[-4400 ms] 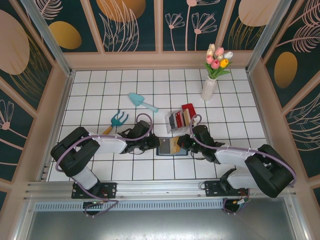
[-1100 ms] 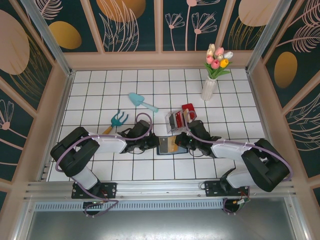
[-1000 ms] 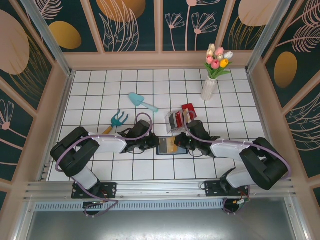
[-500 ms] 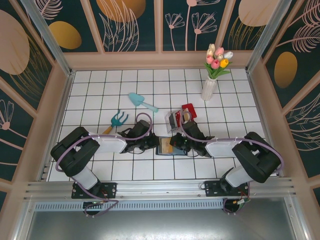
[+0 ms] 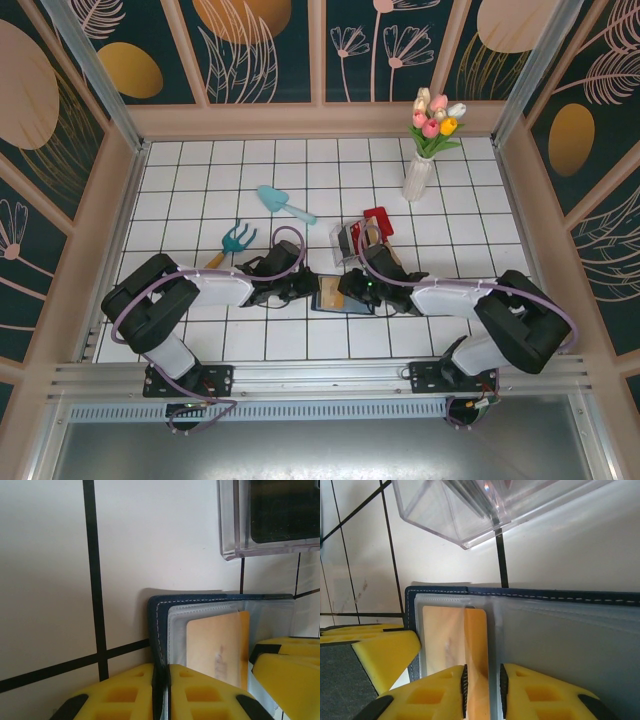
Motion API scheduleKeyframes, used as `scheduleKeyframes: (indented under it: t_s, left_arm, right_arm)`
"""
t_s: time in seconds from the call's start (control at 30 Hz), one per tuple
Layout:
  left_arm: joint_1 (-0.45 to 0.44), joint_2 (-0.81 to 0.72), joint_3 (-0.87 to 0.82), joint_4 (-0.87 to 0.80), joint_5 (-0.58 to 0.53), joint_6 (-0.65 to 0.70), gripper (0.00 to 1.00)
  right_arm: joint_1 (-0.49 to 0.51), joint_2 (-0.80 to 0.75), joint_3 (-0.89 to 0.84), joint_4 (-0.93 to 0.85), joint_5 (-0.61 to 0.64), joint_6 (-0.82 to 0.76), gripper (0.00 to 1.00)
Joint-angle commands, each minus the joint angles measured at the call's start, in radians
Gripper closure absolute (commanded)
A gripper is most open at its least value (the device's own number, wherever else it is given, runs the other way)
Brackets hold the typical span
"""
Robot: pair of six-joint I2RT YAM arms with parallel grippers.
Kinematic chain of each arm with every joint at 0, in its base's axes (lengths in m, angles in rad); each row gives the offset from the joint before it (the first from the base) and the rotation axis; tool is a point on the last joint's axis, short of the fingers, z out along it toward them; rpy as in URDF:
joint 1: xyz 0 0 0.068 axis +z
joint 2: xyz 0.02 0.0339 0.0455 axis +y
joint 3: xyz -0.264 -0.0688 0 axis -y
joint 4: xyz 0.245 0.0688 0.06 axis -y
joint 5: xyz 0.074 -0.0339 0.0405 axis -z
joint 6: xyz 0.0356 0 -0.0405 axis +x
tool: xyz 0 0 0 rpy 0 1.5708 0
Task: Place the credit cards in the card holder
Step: Insert the credit card into the card slot.
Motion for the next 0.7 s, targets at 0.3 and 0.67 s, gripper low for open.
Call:
scheduleKeyframes:
  t_s: [0.3,0.67]
  left_arm:
    - [-0.006,0.018,-0.025,-0.080,-0.010,0.009,0.85]
    - [-0.006,-0.018,-0.028,-0.118,-0.056,0.007,0.82]
  right_arm:
    - [0.023,0.126,0.093,-0.004,-0.095,-0.063,0.93]
    - [0.042,0.040,0.152,-0.222,0.070,-0.101,0.83]
